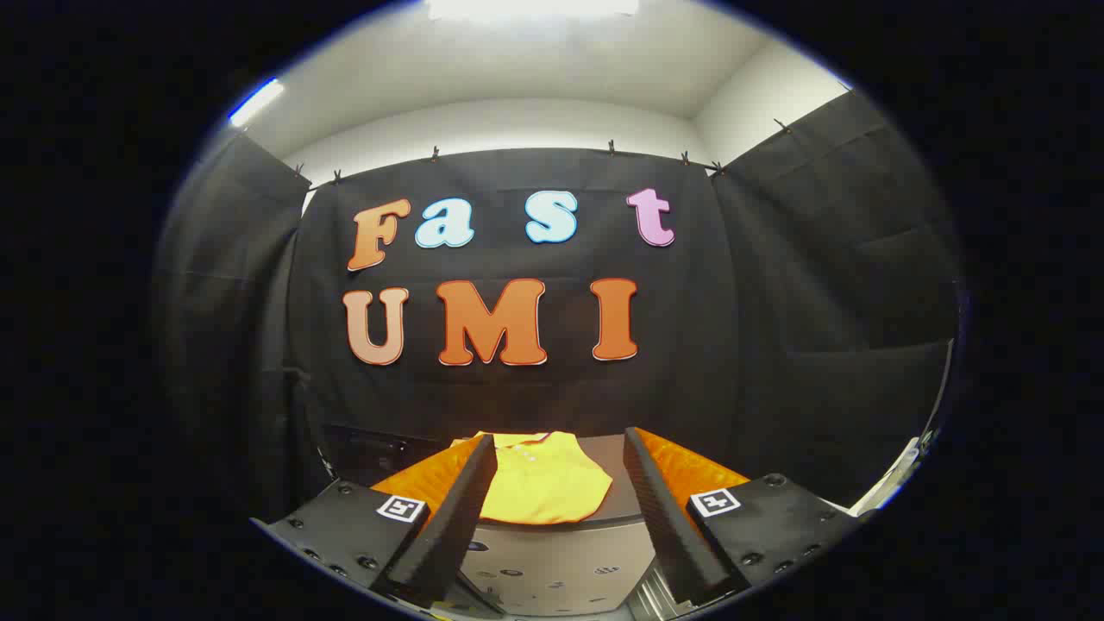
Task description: Put the clothes into the washing machine and then close the washing machine lid.
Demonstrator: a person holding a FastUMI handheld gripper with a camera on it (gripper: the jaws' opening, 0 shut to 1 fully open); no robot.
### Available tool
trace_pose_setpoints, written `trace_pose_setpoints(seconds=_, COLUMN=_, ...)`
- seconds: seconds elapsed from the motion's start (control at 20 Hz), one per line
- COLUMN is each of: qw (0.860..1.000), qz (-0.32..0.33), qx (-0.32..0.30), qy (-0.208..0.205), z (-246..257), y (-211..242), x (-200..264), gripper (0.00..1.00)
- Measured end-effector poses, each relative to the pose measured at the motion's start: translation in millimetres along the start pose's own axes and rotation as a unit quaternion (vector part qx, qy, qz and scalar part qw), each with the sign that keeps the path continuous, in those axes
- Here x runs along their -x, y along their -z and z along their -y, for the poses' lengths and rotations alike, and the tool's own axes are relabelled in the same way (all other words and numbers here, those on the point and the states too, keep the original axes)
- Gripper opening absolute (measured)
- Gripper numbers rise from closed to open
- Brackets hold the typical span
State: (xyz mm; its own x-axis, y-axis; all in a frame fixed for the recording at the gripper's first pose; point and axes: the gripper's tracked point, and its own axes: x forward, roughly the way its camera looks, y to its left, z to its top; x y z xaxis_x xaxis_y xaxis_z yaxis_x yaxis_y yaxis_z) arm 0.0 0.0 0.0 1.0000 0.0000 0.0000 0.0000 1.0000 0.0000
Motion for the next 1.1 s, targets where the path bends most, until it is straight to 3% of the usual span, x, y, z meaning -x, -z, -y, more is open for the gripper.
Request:
trace_pose_setpoints(seconds=0.5, qw=1.000, qz=0.002, qx=-0.001, qy=-0.003, z=4, y=-4, x=-3, gripper=0.96)
trace_pose_setpoints(seconds=1.1, qw=1.000, qz=0.010, qx=0.002, qy=0.021, z=20, y=-8, x=4, gripper=0.96)
